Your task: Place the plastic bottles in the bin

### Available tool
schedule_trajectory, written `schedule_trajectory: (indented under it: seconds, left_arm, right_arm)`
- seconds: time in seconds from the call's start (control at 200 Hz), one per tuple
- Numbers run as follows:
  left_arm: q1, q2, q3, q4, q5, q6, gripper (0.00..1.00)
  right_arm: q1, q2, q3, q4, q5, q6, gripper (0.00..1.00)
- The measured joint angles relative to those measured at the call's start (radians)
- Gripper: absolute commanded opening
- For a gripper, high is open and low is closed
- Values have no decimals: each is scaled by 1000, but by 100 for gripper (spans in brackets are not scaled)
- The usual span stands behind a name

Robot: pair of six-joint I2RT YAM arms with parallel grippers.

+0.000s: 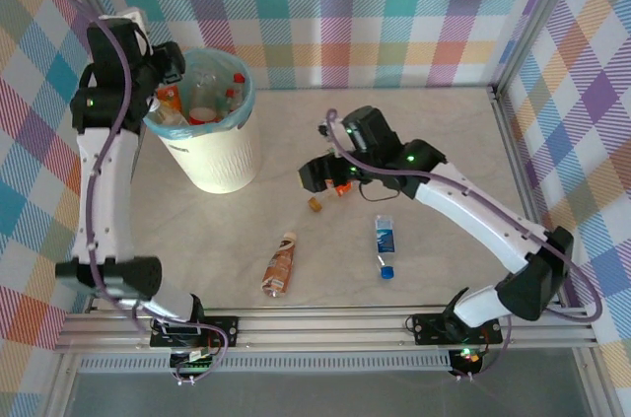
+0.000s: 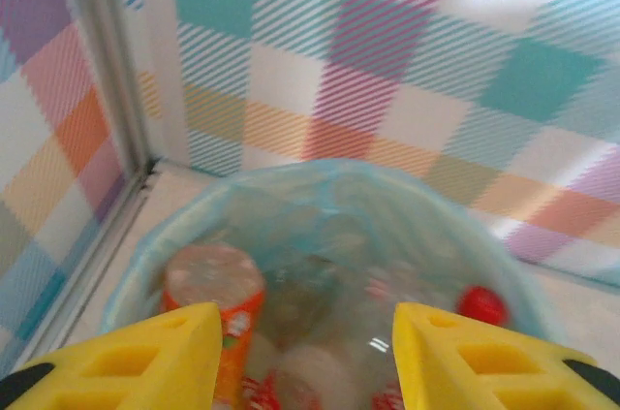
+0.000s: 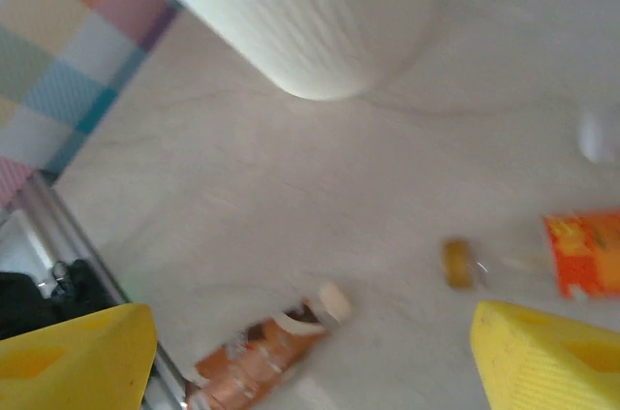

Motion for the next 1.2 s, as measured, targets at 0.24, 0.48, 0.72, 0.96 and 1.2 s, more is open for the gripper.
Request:
schedule_trajectory:
  seconds: [0.24,0.48,0.72,0.96,1.2]
  left_arm:
    - [-323,-193,-211,52,-61,27,53]
    - [-598,-199,-368,58,-131,62,64]
    - [-650,-273,-525,66,-121,63,78]
    - [-651,-415,-621,84,-105,48,83]
    - [-651,-490,-650,88,-136,52,85]
  right_arm:
    - [-68,-54,-129,-82,76,95,91]
    - [-69,-20,-206,-14,118,335,89]
    - [-69,156,-204,66,186,531,90]
    - [-69,297,-141,103,260,606,92]
    - [-69,450,-51,131,279,636,92]
